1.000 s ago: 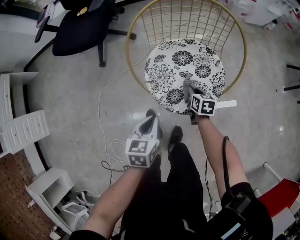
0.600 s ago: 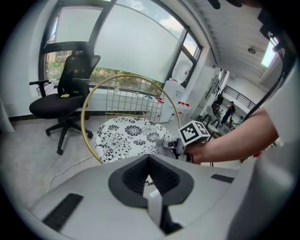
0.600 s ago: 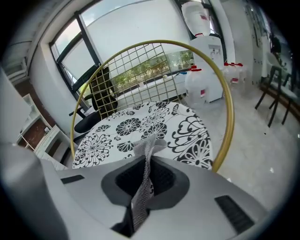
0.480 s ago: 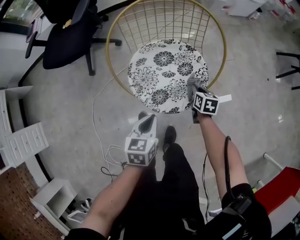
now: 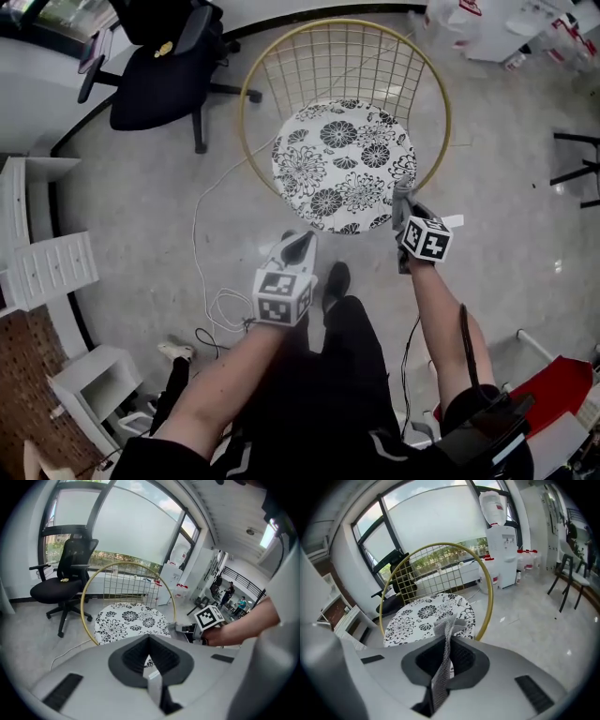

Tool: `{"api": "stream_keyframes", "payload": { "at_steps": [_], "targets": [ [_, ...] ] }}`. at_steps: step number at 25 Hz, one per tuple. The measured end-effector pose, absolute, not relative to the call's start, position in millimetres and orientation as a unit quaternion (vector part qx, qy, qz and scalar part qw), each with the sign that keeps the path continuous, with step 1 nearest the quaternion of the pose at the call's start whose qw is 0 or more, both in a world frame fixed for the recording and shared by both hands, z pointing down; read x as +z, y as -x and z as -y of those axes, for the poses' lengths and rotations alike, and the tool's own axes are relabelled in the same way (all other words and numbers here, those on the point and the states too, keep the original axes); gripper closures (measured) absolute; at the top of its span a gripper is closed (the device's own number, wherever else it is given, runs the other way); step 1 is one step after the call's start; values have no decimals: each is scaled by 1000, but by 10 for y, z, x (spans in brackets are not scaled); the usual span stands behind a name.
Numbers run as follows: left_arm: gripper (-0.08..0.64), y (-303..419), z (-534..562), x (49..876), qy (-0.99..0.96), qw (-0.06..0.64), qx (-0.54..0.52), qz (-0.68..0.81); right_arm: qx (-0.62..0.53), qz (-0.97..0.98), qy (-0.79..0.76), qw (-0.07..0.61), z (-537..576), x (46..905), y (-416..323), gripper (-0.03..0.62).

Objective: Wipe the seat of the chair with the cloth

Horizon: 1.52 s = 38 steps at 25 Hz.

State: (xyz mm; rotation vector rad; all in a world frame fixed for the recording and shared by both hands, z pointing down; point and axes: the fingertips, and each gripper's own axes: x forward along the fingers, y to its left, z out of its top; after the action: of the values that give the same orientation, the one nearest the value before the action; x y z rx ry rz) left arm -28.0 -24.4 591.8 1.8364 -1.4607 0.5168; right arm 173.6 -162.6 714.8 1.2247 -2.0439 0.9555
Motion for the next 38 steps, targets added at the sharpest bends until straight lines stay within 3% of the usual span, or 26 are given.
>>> {"api": "stream_keyframes", "payload": {
  "at_steps": [13,21,38],
  "targets": [
    [552,524,-199,5793,-655,382,190,623,368,855,-276,240,894,6602,-39,571],
    [552,1070,-856,6145,-637,399,174,636,370,855,-263,252,405,6976,797,571],
    [552,1015,-1298,6410,-635,414,178,627,364,832,-312,278,495,7532,534,571]
  ]
}}
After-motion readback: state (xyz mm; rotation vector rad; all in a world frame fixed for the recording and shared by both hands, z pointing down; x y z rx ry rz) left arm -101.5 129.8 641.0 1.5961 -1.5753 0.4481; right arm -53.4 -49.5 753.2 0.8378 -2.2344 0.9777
